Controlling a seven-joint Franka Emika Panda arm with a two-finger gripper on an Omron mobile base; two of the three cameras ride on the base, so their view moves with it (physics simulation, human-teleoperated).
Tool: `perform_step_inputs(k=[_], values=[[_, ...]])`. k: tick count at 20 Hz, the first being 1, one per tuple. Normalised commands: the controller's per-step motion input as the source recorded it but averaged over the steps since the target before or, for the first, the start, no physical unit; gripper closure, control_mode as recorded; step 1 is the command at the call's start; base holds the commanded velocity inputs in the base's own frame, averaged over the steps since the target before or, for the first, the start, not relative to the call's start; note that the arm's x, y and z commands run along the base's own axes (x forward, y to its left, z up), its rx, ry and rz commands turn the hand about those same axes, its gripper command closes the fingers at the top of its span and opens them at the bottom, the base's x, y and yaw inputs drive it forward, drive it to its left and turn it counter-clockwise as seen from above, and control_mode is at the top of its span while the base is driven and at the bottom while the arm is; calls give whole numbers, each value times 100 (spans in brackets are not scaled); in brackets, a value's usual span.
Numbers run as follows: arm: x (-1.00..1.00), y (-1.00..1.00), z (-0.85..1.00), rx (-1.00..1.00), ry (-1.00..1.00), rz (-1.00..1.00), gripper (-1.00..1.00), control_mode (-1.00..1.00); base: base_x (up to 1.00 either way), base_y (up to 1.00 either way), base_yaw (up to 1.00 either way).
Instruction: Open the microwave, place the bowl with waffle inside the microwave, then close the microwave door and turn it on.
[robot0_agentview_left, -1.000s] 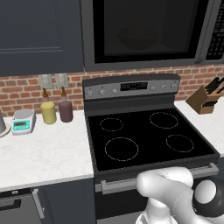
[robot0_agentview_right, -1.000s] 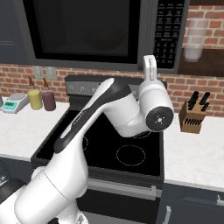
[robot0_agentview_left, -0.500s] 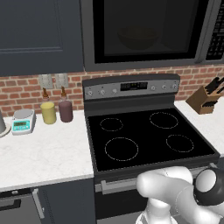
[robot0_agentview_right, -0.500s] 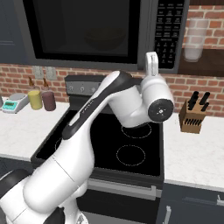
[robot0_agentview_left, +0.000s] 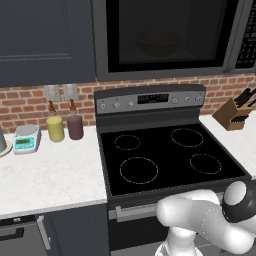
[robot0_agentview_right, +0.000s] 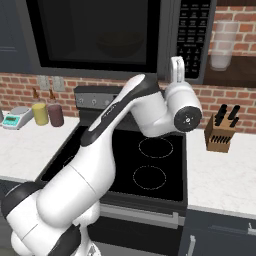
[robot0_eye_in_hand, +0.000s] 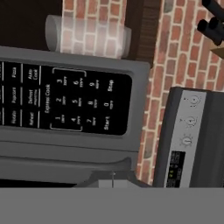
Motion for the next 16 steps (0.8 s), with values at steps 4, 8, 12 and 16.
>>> perform_step_inputs(k=[4, 8, 12, 16], values=[[33, 0, 0, 0, 0, 0, 100, -100, 0, 0, 0], [31, -2, 0, 0, 0, 0, 100, -100, 0, 0, 0], [29, -5, 0, 0, 0, 0, 100, -100, 0, 0, 0], [29, -1, 1, 0, 0, 0, 100, -100, 0, 0, 0]])
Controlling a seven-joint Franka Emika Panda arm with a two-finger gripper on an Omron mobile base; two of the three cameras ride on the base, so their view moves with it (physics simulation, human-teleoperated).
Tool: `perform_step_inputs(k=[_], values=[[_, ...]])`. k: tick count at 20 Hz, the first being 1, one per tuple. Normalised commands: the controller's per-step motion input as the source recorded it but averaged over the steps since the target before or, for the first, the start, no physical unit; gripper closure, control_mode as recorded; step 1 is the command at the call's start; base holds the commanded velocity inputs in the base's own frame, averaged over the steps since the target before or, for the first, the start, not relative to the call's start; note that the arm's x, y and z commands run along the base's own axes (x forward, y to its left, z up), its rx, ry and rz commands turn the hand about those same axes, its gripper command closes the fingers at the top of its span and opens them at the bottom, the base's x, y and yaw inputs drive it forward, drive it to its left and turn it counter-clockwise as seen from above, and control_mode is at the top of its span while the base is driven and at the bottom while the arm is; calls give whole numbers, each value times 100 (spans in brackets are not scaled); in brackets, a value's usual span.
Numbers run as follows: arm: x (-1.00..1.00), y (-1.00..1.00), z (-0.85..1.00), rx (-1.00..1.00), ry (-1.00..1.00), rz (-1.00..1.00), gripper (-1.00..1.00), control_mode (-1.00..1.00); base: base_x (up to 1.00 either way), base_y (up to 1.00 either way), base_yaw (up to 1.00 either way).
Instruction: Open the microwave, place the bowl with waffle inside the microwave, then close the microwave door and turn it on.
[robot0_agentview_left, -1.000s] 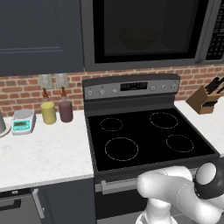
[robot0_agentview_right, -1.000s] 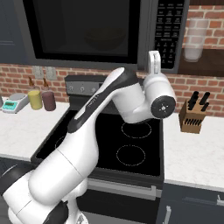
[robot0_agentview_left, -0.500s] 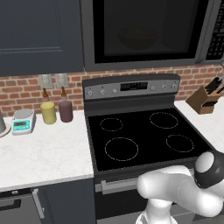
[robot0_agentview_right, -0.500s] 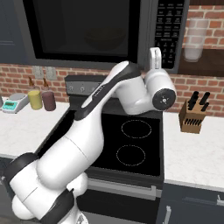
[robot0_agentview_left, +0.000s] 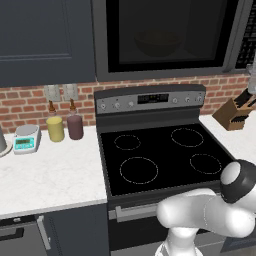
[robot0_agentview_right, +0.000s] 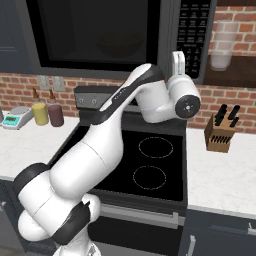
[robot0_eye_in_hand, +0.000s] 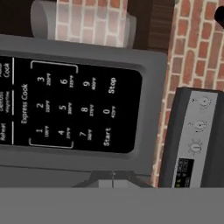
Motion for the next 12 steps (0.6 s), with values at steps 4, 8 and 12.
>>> perform_step_inputs(k=[4, 8, 12], values=[[30, -2, 2, 1, 0, 0, 100, -100, 0, 0, 0], [32, -6, 0, 1, 0, 0, 100, -100, 0, 0, 0], [31, -13, 0, 1, 0, 0, 100, -100, 0, 0, 0]])
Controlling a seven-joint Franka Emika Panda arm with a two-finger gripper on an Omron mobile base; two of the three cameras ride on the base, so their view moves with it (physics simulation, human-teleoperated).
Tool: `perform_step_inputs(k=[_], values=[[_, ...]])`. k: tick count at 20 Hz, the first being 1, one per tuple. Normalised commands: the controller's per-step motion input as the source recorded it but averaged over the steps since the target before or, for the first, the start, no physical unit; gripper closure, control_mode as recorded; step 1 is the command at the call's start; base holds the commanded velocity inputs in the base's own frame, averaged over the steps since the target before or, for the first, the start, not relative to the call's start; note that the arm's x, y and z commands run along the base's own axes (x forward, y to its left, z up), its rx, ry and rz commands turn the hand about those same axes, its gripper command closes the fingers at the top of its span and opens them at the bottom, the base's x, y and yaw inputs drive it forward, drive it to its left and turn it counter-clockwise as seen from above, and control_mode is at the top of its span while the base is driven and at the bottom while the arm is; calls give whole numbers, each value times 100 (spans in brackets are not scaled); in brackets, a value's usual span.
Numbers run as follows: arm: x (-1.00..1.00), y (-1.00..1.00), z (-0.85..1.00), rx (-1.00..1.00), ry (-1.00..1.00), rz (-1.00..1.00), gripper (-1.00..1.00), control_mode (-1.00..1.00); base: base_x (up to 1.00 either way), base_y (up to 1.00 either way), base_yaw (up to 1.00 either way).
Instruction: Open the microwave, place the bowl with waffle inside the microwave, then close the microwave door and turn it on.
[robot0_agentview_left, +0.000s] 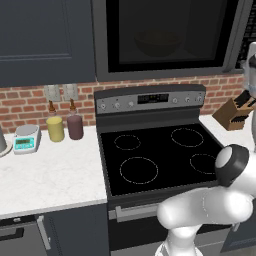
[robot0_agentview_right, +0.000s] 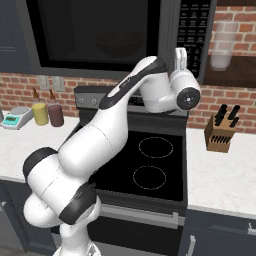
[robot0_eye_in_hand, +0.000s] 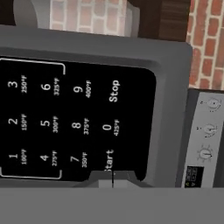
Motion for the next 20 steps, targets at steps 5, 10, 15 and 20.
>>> perform_step_inputs(k=[5, 10, 15, 20], values=[[32, -20, 0, 1, 0, 0, 100, -100, 0, 0, 0], [30, -24, 0, 0, 0, 0, 100, -100, 0, 0, 0], [15, -13, 0, 0, -2, 0, 100, -100, 0, 0, 0], [-1, 0, -1, 0, -5, 0, 100, -100, 0, 0, 0]])
